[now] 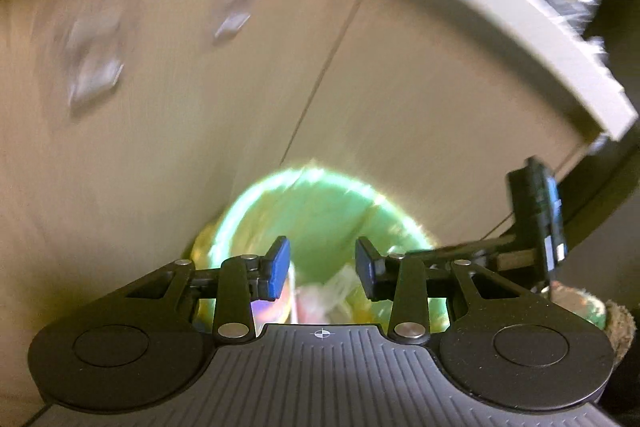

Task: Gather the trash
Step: 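Raise both empty grippers back up to the counter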

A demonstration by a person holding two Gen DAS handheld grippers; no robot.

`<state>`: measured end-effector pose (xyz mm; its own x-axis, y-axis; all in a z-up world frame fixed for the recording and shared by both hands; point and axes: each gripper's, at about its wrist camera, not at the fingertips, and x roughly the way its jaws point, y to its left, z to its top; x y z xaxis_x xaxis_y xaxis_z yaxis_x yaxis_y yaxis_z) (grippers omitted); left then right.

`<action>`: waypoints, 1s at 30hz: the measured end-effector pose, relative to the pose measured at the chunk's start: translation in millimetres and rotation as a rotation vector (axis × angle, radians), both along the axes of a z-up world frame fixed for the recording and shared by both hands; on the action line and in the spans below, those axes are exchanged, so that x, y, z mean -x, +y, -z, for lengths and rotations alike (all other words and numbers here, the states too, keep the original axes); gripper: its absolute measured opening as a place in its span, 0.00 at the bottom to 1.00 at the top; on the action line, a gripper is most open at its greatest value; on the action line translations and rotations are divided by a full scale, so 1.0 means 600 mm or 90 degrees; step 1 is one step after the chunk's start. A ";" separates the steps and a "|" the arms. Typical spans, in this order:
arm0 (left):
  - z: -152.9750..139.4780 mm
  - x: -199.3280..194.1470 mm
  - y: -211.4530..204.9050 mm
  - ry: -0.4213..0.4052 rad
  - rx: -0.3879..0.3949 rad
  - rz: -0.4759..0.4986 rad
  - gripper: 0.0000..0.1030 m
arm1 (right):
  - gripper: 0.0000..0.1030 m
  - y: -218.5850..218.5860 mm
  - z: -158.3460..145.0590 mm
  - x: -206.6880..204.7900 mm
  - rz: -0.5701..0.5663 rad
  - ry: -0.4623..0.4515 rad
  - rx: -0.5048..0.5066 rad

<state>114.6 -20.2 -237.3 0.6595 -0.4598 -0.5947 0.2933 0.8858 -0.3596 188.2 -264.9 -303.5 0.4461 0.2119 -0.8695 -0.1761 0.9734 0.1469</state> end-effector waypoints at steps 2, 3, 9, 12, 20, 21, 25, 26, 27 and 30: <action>-0.031 0.019 -0.011 -0.048 -0.009 0.002 0.39 | 0.74 -0.014 -0.055 0.019 0.016 -0.070 -0.006; -0.049 0.028 -0.015 -0.072 -0.013 0.003 0.39 | 0.74 -0.019 -0.080 0.027 0.024 -0.101 -0.008; -0.168 0.059 -0.018 -0.200 0.019 -0.029 0.39 | 0.80 -0.034 -0.233 0.074 0.038 -0.284 -0.028; -0.218 0.060 -0.023 -0.252 0.008 -0.058 0.39 | 0.81 -0.021 -0.301 0.094 0.023 -0.355 -0.052; -0.279 0.076 -0.036 -0.345 -0.036 -0.136 0.39 | 0.84 0.018 -0.408 0.123 0.007 -0.522 -0.073; -0.275 0.084 -0.037 -0.349 -0.043 -0.142 0.34 | 0.84 0.023 -0.411 0.130 0.010 -0.535 -0.076; -0.251 0.114 -0.031 -0.346 -0.055 -0.201 0.18 | 0.91 0.039 -0.400 0.158 0.012 -0.559 -0.080; -0.247 0.117 -0.030 -0.340 -0.059 -0.214 0.18 | 0.91 0.047 -0.396 0.168 0.009 -0.559 -0.079; -0.244 0.121 -0.030 -0.335 -0.067 -0.231 0.18 | 0.91 0.054 -0.398 0.172 0.001 -0.560 -0.077; -0.236 0.138 -0.026 -0.336 -0.104 -0.305 0.18 | 0.91 0.077 -0.396 0.186 -0.032 -0.574 -0.044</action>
<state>31.6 -35.9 -95.6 0.9838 0.0180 -0.1786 -0.0418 0.9906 -0.1303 76.4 -219.0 -66.1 0.9406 0.2883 -0.1794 -0.2948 0.9555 -0.0099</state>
